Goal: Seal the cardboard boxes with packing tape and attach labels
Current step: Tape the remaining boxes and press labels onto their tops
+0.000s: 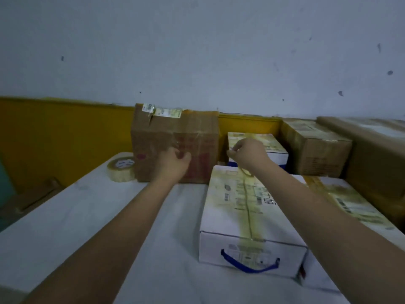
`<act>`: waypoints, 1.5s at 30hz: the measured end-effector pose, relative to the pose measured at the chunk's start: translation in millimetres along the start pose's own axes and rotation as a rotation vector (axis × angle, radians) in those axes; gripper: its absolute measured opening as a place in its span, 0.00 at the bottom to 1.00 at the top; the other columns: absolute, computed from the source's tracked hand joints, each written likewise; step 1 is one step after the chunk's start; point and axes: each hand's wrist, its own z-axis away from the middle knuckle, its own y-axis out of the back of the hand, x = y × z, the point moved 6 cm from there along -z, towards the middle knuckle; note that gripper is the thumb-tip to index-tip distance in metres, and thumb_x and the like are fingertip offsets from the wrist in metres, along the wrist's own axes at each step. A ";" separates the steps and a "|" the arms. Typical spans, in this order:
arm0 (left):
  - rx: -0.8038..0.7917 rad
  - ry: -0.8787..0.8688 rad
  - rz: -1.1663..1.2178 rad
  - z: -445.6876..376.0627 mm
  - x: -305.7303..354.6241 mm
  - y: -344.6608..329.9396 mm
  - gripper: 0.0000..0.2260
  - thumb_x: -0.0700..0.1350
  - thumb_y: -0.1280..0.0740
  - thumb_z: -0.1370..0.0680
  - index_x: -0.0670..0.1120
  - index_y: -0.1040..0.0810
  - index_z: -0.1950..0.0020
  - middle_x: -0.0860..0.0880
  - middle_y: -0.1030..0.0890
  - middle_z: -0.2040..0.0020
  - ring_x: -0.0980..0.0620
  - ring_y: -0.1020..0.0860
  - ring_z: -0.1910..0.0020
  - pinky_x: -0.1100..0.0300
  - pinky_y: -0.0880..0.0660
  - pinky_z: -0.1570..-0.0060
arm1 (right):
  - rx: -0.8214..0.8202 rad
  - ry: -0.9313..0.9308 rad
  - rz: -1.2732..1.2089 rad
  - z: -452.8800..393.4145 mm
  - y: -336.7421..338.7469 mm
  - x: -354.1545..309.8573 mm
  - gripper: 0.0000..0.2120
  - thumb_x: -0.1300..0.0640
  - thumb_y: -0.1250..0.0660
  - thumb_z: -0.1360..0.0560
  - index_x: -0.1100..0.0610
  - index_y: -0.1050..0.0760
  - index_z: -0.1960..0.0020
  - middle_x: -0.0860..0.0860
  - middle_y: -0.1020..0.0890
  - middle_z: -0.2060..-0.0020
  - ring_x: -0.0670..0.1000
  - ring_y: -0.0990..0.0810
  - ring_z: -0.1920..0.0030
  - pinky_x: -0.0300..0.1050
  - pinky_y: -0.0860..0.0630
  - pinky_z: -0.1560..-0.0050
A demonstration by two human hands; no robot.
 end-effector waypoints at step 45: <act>0.163 -0.055 0.499 81.3 -110.6 187.5 0.13 0.44 0.26 0.24 0.50 0.21 0.40 0.56 0.17 0.47 0.54 0.19 0.46 0.55 0.21 0.46 | -0.095 -0.067 -0.251 74.3 -21.2 -45.7 0.25 0.40 0.45 0.18 0.61 0.22 0.41 0.59 0.17 0.48 0.59 0.19 0.47 0.56 0.23 0.42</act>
